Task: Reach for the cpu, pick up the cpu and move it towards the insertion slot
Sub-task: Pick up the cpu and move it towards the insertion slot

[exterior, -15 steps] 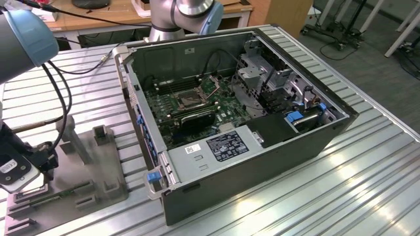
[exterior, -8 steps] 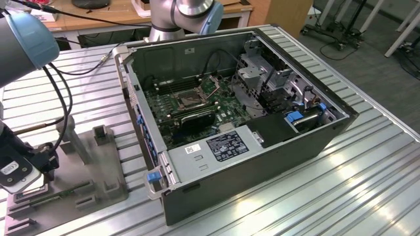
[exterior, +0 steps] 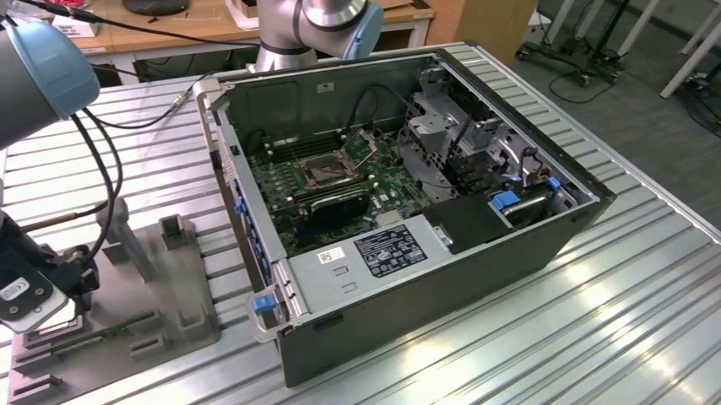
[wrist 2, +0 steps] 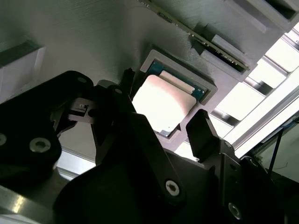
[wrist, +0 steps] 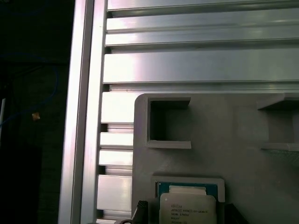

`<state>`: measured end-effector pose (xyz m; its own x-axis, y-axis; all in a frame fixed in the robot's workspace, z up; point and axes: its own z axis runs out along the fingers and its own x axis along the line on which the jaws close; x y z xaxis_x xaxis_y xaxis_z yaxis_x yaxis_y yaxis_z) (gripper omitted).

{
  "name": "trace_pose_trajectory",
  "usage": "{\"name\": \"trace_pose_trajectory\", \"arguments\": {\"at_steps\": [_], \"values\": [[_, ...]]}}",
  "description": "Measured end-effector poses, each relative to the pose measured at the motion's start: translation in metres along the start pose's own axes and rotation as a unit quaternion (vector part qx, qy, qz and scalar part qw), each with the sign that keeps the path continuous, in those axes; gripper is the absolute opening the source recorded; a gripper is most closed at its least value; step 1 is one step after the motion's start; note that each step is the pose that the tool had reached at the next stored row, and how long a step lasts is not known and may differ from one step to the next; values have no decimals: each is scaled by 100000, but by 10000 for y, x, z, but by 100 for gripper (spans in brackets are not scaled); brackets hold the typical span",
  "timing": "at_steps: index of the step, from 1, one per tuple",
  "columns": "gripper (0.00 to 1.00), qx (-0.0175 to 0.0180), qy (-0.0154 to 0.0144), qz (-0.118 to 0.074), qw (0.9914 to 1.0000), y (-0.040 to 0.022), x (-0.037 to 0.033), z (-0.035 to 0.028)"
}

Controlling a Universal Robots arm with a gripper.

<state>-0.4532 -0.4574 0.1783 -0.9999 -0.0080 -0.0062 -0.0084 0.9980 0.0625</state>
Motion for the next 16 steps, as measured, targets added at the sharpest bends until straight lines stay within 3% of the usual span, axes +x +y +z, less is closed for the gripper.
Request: {"name": "trace_pose_trajectory", "arguments": {"at_steps": [6,8,9,16], "values": [[72,5,1,50,100000,0,-8,0],[71,9,4,59,100000,0,-8,-1],[64,6,3,59,100000,0,-8,-1],[62,6,-3,87,100000,0,-8,0]]}}
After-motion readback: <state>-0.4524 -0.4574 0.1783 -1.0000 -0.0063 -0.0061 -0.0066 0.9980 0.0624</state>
